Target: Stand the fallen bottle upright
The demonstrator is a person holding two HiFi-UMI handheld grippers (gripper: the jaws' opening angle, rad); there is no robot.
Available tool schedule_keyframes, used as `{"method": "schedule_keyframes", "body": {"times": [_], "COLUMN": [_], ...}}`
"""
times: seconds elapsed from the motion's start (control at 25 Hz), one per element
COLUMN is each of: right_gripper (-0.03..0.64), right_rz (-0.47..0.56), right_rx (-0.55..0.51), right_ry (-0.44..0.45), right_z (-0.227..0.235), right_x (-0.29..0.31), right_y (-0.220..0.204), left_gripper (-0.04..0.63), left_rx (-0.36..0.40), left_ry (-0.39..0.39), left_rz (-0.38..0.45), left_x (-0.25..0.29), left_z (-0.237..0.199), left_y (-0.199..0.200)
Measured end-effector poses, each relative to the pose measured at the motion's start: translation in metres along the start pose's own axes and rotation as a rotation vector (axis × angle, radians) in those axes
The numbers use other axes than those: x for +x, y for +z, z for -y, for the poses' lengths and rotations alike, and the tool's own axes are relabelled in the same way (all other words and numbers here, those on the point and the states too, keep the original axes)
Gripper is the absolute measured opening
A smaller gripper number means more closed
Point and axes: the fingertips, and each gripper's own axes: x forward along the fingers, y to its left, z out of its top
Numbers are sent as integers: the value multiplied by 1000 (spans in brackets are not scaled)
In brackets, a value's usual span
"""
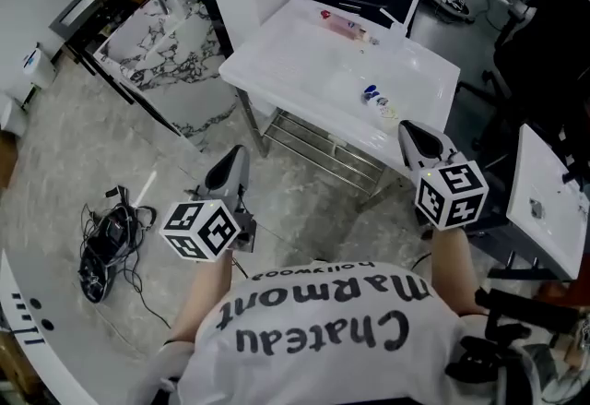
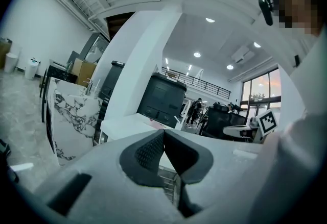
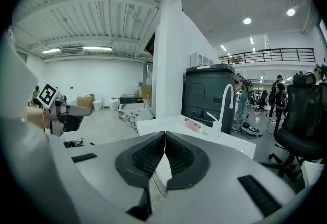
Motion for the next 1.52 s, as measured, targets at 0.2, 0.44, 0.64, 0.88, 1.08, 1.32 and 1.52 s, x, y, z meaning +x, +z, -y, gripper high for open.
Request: {"method": "schedule_keyframes", "body": {"times": [0.2, 0.44, 0.64, 0.88, 1.08, 1.32, 1.52], "right_gripper": [14, 14, 14, 14, 14, 14, 14], "right_rz": [2, -48, -53, -3, 17, 32, -49], "right_rx": [40, 63, 120, 127, 127, 144, 165], "right_ry": [4, -11, -122, -235, -303, -389, -419], "right_z": [7, 1, 13, 15, 4, -9, -19], "right_x": [21, 49, 76, 107, 130, 146, 155], "right_y": [-5, -18, -6, 38, 61, 66, 44], "left_gripper": [15, 15, 15, 15, 15, 15, 15], "left_rx": [14, -19, 2, 48, 72, 119, 139], "left_ry": [14, 14, -81, -217, -317, -448, -523], "left_rz": [-3, -35, -58, -80, -88, -108, -152], "left_x": [16, 36, 76, 130, 162, 189, 215], "left_z": [-6, -39, -69, -98, -119, -132, -131], "left_y": [5, 3, 29, 73, 102, 117, 109]}}
